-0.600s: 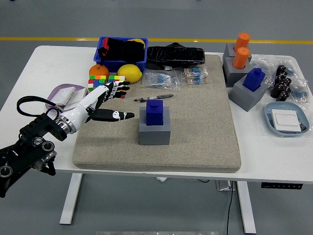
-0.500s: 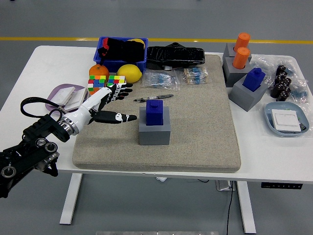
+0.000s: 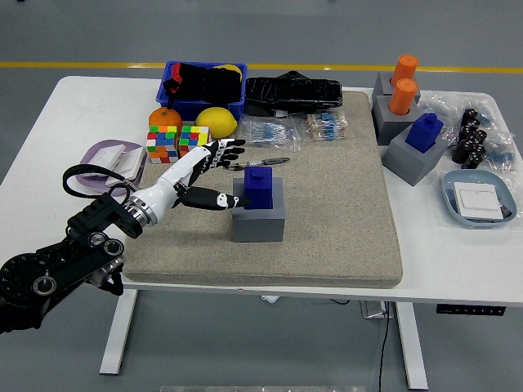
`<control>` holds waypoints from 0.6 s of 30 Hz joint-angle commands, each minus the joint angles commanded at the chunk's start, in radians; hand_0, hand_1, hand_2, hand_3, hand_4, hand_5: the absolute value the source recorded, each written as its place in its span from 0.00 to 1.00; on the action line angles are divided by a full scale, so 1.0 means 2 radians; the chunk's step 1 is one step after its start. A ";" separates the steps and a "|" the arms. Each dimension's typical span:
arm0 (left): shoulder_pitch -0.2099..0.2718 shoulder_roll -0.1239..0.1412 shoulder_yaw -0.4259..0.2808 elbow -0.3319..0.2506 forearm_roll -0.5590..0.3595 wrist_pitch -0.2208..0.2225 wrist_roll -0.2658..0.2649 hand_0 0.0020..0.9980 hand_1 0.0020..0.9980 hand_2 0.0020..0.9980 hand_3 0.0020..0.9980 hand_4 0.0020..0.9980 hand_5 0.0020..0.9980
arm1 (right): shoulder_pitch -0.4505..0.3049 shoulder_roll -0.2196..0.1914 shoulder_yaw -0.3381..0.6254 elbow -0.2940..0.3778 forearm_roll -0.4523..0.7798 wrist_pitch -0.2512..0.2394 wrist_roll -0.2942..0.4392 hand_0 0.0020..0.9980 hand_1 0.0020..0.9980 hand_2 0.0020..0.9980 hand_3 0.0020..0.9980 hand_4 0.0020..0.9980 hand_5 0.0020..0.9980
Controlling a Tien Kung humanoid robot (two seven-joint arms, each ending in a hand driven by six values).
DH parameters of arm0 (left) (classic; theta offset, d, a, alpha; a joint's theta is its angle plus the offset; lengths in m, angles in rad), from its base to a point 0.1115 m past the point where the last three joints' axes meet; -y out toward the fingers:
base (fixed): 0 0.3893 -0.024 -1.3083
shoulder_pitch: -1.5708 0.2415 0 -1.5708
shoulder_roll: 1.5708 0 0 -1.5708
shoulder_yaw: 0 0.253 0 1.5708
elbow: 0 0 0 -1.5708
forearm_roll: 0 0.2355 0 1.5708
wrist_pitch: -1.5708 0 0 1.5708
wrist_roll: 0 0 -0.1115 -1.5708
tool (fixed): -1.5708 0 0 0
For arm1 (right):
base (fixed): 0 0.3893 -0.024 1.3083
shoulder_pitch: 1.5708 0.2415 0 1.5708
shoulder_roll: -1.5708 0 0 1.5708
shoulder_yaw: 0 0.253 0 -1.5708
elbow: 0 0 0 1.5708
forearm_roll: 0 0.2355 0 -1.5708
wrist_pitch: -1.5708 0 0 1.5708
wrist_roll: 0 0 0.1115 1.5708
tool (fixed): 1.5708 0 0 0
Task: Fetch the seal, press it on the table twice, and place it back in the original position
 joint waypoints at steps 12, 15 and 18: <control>-0.001 -0.014 0.013 0.004 0.002 0.011 -0.006 0.86 0.85 0.84 0.88 1.00 0.00 | 0.000 0.000 0.000 0.000 0.000 0.000 0.000 0.92 0.83 0.83 0.85 1.00 0.81; -0.001 -0.015 0.016 0.005 0.002 0.014 -0.007 0.86 0.85 0.84 0.88 1.00 0.00 | 0.000 0.000 0.000 0.000 0.000 0.000 0.000 0.92 0.83 0.83 0.85 1.00 0.81; 0.000 -0.017 0.018 0.008 0.000 0.018 -0.009 0.85 0.83 0.79 0.85 0.98 0.00 | 0.000 0.000 -0.001 0.000 0.000 0.000 0.000 0.92 0.83 0.83 0.85 1.00 0.82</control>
